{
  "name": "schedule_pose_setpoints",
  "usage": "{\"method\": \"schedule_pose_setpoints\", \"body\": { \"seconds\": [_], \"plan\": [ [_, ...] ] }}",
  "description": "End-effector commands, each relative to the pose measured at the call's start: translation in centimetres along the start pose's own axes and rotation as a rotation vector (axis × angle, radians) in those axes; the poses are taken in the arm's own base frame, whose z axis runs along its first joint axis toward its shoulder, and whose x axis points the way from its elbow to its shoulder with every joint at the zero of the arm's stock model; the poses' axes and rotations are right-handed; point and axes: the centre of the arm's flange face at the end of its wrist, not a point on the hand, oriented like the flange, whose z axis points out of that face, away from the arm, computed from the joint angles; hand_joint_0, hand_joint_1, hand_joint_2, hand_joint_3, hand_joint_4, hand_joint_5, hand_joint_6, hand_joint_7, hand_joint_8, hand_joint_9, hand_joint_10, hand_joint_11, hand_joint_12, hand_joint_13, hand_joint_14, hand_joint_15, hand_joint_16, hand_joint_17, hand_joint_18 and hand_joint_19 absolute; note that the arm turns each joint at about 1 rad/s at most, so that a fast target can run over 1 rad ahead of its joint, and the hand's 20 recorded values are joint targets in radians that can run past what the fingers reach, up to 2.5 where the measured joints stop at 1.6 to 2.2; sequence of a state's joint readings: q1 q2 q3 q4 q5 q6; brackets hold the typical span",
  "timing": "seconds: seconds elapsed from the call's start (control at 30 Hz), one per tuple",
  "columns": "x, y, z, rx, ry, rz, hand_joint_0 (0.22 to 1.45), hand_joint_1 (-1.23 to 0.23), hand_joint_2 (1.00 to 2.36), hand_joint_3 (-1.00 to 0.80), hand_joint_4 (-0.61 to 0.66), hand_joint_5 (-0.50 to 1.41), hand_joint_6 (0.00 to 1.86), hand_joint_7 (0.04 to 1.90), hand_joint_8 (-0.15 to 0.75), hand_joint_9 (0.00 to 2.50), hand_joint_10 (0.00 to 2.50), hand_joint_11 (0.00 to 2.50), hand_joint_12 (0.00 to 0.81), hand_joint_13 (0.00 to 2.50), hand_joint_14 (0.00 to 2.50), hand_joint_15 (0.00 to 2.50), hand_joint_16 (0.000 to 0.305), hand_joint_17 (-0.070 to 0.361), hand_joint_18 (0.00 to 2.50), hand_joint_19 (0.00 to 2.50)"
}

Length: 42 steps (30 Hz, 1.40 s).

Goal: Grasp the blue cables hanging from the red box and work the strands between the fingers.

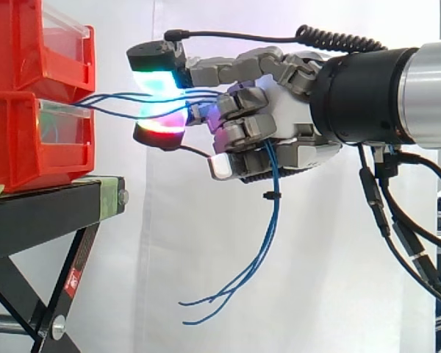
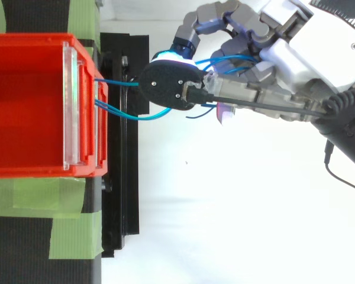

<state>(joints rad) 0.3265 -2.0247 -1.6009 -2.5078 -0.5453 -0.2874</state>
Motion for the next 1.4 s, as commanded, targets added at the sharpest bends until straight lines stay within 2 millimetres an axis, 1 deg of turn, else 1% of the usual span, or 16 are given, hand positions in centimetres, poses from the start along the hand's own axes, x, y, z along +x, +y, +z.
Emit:
{"method": "schedule_pose_setpoints", "body": {
  "seconds": [0.0,0.13,0.47,1.13,1.37],
  "plan": [
    [0.15,0.06,-0.07,-0.001,0.007,-0.003,1.05,-0.61,1.03,0.38,0.3,0.01,1.34,1.02,0.507,1.64,2.5,2.5,0.726,1.98,2.5,1.78,0.259,0.194,2.5,0.61],
    [0.16,0.06,0.0,-0.004,0.014,-0.002,1.05,-0.61,1.05,0.38,0.3,0.01,1.36,1.0,0.507,1.64,2.5,2.5,0.726,1.98,2.5,1.78,0.259,0.194,2.5,0.61],
    [0.25,0.11,-0.04,-0.006,0.014,-0.004,1.09,-0.62,1.01,0.43,0.28,0.0,1.41,0.99,0.507,1.64,2.5,2.5,0.726,1.98,2.5,1.78,0.259,0.194,2.5,0.61],
    [-0.07,0.02,0.19,-0.003,0.008,-0.01,1.1,-0.62,1.02,0.44,0.28,0.0,1.44,1.01,0.507,1.64,2.5,2.5,0.726,1.98,2.5,1.78,0.259,0.194,2.5,0.61],
    [-0.05,0.03,0.19,-0.004,0.01,-0.01,1.11,-0.62,1.01,0.45,0.28,0.0,1.44,1.0,0.507,1.64,2.5,2.5,0.726,1.98,2.5,1.78,0.259,0.194,2.5,0.61]
  ]
}}
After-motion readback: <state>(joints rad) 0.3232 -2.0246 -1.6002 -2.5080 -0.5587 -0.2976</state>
